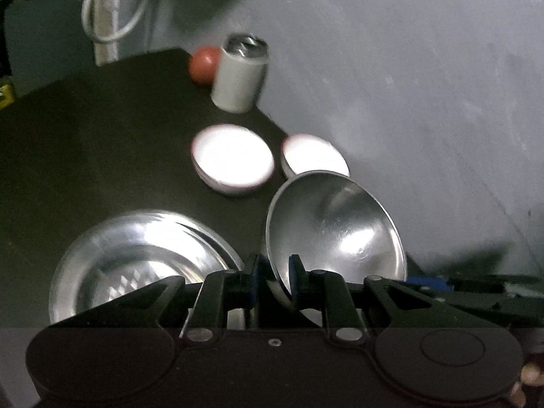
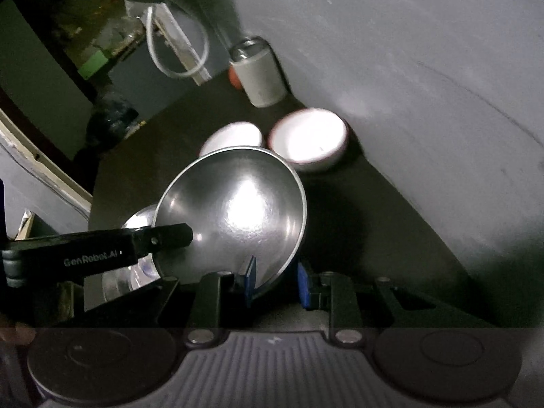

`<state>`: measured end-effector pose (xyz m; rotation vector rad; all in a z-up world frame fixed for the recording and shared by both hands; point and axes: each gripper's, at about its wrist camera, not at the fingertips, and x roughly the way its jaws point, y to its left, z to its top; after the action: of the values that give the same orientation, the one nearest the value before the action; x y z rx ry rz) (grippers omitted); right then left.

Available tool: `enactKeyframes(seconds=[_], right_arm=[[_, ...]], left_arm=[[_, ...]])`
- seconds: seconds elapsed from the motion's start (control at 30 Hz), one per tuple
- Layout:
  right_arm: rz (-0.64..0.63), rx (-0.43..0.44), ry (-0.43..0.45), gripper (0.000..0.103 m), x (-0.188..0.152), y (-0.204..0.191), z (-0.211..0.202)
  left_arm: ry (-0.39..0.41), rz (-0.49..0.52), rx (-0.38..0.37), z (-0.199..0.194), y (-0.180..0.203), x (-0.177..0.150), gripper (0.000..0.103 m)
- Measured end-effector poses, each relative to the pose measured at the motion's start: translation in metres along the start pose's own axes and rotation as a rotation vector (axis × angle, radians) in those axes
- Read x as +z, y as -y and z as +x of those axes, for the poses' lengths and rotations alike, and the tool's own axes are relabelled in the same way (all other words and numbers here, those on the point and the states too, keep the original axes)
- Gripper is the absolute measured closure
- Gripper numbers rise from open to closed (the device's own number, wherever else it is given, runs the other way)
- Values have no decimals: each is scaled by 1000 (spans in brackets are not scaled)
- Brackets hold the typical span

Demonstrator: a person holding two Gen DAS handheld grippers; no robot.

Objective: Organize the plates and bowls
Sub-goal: 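Lift the steel bowl with both grippers and carry it beside the plate stack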

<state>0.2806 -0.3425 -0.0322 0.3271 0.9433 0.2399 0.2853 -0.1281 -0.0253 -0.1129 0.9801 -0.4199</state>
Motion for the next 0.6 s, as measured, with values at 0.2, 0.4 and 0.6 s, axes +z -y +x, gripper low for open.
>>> enactKeyframes(seconds=[0.2, 0.4, 0.6], right_arm=[[28, -23, -36, 74, -14, 18, -10], [37, -32, -90, 74, -23, 25, -10], [32, -16, -147, 74, -25, 23, -5]], left_arm=[[-88, 38, -27, 14, 17, -19, 82], [-158, 30, -34, 24, 19, -28, 82], [-218, 51, -9, 26, 23, -38, 81]])
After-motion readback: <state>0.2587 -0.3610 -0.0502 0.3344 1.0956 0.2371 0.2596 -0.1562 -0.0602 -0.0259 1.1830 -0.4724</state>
